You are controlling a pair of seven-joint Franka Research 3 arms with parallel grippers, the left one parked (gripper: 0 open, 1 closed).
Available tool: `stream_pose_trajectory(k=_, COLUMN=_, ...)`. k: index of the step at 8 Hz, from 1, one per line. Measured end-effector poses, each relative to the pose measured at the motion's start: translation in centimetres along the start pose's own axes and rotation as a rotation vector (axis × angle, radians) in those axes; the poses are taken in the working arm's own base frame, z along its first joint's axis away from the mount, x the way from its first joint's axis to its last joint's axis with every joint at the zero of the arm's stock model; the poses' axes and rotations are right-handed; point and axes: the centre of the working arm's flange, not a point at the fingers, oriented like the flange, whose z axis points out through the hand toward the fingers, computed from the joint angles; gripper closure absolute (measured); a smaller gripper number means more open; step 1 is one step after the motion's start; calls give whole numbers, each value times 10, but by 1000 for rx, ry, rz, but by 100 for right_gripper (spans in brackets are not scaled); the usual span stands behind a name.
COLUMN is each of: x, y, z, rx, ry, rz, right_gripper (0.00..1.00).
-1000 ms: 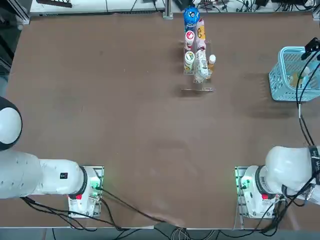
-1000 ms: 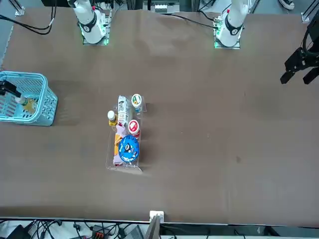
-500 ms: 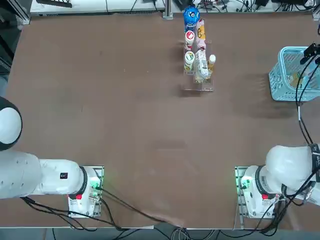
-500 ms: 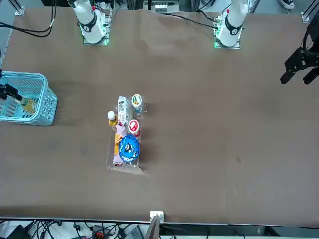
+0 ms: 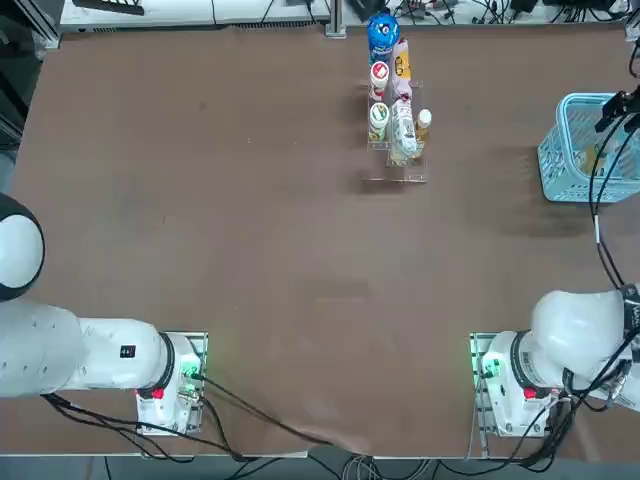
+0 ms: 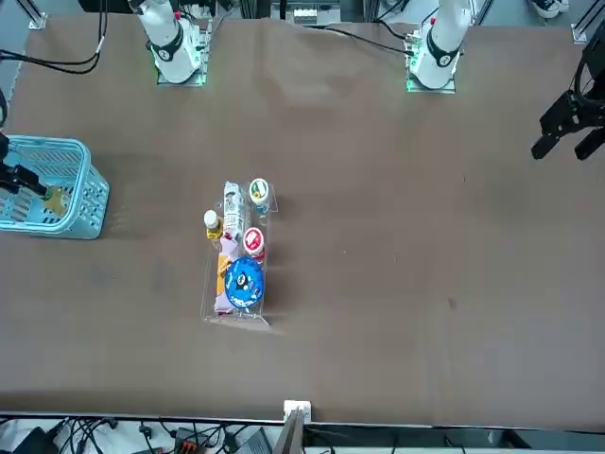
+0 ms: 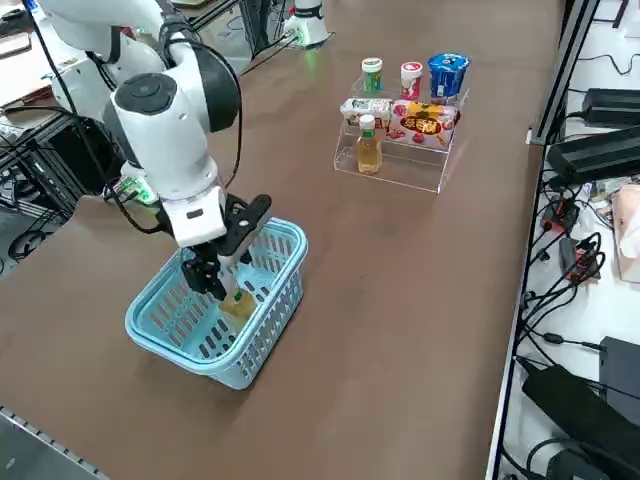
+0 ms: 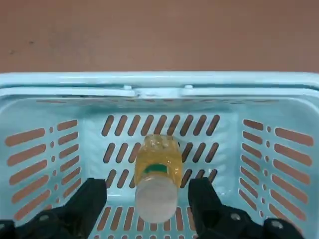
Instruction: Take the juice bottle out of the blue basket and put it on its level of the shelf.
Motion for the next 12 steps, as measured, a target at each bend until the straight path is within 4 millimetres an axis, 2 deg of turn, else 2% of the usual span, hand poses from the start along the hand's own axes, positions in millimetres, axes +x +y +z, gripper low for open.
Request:
stream_pose_trajectory(k=9, x=-5, y=10, z=34, rx=21, ry=-40, rz=17, right_gripper=3)
stream_pose_trajectory(k=12, x=-6, y=12, z=38, rx=24, ry=-46, rz=21, right_gripper=11)
